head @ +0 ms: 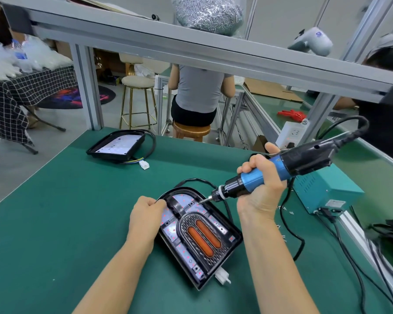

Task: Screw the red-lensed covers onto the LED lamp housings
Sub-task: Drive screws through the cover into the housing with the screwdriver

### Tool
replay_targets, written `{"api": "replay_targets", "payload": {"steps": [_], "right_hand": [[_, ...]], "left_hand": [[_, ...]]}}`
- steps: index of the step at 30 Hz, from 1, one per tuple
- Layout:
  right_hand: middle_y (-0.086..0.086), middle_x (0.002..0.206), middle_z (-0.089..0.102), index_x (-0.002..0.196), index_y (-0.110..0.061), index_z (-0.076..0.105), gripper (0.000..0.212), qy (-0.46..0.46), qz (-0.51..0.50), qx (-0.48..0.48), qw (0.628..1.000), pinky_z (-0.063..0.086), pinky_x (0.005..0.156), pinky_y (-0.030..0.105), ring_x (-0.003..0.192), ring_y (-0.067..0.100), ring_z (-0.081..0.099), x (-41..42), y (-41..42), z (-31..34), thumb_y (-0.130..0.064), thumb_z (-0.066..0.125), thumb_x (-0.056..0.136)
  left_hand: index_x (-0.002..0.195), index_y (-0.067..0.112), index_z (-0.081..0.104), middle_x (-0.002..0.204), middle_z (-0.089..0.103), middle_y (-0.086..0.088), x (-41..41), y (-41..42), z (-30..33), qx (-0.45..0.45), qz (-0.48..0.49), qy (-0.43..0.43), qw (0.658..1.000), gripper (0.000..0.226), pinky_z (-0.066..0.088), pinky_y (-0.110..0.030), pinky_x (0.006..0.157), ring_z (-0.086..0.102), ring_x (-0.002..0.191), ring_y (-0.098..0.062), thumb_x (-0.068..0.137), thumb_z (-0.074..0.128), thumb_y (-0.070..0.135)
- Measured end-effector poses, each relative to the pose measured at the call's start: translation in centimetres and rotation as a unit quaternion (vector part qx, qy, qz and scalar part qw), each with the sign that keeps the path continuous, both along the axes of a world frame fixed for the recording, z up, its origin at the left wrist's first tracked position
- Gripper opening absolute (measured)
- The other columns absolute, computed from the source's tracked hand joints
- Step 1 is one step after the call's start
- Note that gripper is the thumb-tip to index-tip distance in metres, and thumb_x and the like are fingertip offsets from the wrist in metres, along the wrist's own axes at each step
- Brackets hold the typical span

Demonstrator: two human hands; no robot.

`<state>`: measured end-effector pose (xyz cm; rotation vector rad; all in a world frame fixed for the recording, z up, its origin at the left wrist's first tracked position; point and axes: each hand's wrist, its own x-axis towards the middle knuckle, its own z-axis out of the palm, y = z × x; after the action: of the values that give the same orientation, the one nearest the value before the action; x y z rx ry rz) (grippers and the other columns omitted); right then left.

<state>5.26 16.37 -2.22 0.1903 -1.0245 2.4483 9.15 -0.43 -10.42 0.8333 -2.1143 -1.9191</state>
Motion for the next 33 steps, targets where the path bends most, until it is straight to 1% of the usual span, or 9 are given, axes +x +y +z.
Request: {"api": "replay_targets", "payload": {"steps": [3, 6, 9, 11, 17, 21, 25, 29, 33], "right_hand": [[0.000, 0.059, 0.049, 0.099, -0.013, 0.060, 0.031, 0.001, 0.005, 0.000, 1.000, 0.045, 0.055, 0.026, 0.048, 0.014, 0.048, -0.4, -0.1, -0.1, 0.001, 0.057, 0.071], [0.000, 0.059, 0.049, 0.099, -0.013, 0.059, 0.031, 0.000, 0.012, 0.003, 1.000, 0.045, 0.054, 0.026, 0.048, 0.014, 0.049, -0.7, -0.3, -0.2, 0.000, 0.057, 0.071], [-0.001, 0.058, 0.050, 0.096, -0.015, 0.061, 0.029, -0.004, 0.011, 0.017, 1.000, 0.045, 0.053, 0.026, 0.047, 0.014, 0.049, -0.8, -0.4, -0.2, 0.000, 0.058, 0.071], [0.000, 0.060, 0.050, 0.094, -0.016, 0.061, 0.028, -0.004, 0.007, 0.025, 1.000, 0.044, 0.053, 0.026, 0.046, 0.014, 0.050, -0.9, -0.5, -0.2, -0.001, 0.059, 0.071], [0.000, 0.058, 0.051, 0.094, -0.018, 0.063, 0.029, -0.008, -0.003, 0.060, 0.998, 0.044, 0.056, 0.029, 0.047, 0.015, 0.049, -1.3, -0.8, -0.6, -0.002, 0.061, 0.070], [0.000, 0.058, 0.051, 0.094, -0.018, 0.063, 0.028, -0.010, -0.006, 0.082, 0.997, 0.044, 0.057, 0.030, 0.047, 0.016, 0.049, -1.6, -1.1, -1.0, -0.002, 0.061, 0.070], [0.002, 0.062, 0.051, 0.095, -0.017, 0.062, 0.029, -0.012, 0.000, 0.099, 0.995, 0.045, 0.057, 0.029, 0.048, 0.016, 0.049, -1.7, -1.3, -1.0, -0.003, 0.062, 0.070], [0.000, 0.059, 0.051, 0.096, -0.016, 0.062, 0.028, -0.002, 0.010, 0.121, 0.993, 0.043, 0.056, 0.029, 0.048, 0.016, 0.049, -1.8, -1.5, -0.9, -0.004, 0.062, 0.071], [-0.002, 0.055, 0.051, 0.097, -0.016, 0.060, 0.028, 0.015, 0.029, 0.145, 0.989, 0.042, 0.055, 0.028, 0.048, 0.016, 0.049, -1.8, -1.9, -0.9, -0.004, 0.060, 0.072]], "left_hand": [[0.073, 0.013, 0.053, 0.073, 0.054, -0.005, 0.2, 0.1, 0.1, 0.039, -0.013, 0.012, 0.999, 0.020, 0.041, -0.032, 0.061, 0.047, 0.066, -0.023, 0.074, 0.067, 0.027], [0.079, 0.019, 0.066, 0.073, 0.069, 0.003, 0.5, 0.4, 0.2, 0.042, -0.047, 0.015, 0.998, 0.019, 0.045, -0.024, 0.046, 0.060, 0.064, -0.018, 0.068, 0.077, 0.030], [0.077, 0.021, 0.069, 0.068, 0.069, 0.002, 0.6, 0.5, -0.3, 0.004, -0.051, 0.011, 0.999, 0.010, 0.039, -0.020, 0.039, 0.055, 0.054, -0.014, 0.071, 0.074, 0.015], [0.075, 0.024, 0.070, 0.066, 0.070, 0.002, 0.7, 0.5, -0.5, -0.001, -0.051, 0.018, 0.999, 0.014, 0.039, -0.020, 0.039, 0.055, 0.051, -0.013, 0.072, 0.072, 0.010], [0.070, 0.029, 0.072, 0.067, 0.072, -0.002, 1.0, 0.6, -0.6, 0.018, -0.057, 0.031, 0.998, 0.024, 0.043, -0.025, 0.049, 0.055, 0.053, -0.017, 0.073, 0.071, 0.005], [0.069, 0.031, 0.072, 0.064, 0.071, 0.003, 1.1, 0.6, -0.6, 0.027, -0.059, 0.031, 0.997, 0.026, 0.042, -0.024, 0.051, 0.056, 0.051, -0.014, 0.072, 0.071, 0.005], [0.070, 0.033, 0.073, 0.065, 0.072, 0.004, 1.1, 0.5, -0.7, 0.030, -0.059, 0.029, 0.997, 0.027, 0.044, -0.028, 0.056, 0.060, 0.056, -0.018, 0.071, 0.071, 0.006], [0.074, 0.043, 0.072, 0.071, 0.074, 0.004, 1.1, 0.6, -0.6, 0.036, -0.061, 0.028, 0.997, 0.028, 0.055, -0.043, 0.070, 0.069, 0.071, -0.026, 0.060, 0.071, 0.019], [0.076, 0.040, 0.072, 0.073, 0.074, 0.002, 1.1, 0.7, -0.7, 0.039, -0.061, 0.030, 0.997, 0.027, 0.056, -0.052, 0.078, 0.070, 0.078, -0.031, 0.054, 0.067, 0.024]]}}
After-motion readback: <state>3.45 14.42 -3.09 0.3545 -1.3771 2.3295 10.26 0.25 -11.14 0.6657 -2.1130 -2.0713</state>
